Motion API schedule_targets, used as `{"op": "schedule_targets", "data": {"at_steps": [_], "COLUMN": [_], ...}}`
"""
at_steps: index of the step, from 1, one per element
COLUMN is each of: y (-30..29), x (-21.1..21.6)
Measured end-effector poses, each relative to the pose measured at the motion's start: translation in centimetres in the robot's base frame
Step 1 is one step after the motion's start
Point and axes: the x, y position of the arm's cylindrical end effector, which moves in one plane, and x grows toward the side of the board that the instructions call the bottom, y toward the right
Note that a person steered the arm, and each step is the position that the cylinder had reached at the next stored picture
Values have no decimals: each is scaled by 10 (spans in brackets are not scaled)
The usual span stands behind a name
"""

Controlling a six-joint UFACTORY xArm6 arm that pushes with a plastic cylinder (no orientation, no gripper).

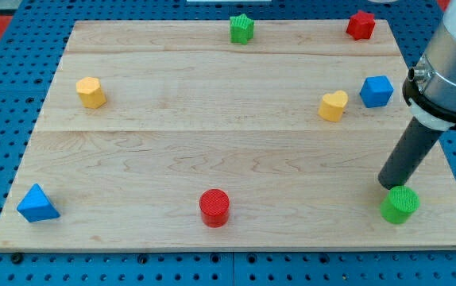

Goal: Move the heart to the bottom right of green star

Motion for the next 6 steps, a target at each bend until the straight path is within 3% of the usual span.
{"op": "schedule_targets", "data": {"at_steps": [1, 3, 5, 6], "y": [0, 0, 0, -2], "x": [0, -49, -58, -85]}}
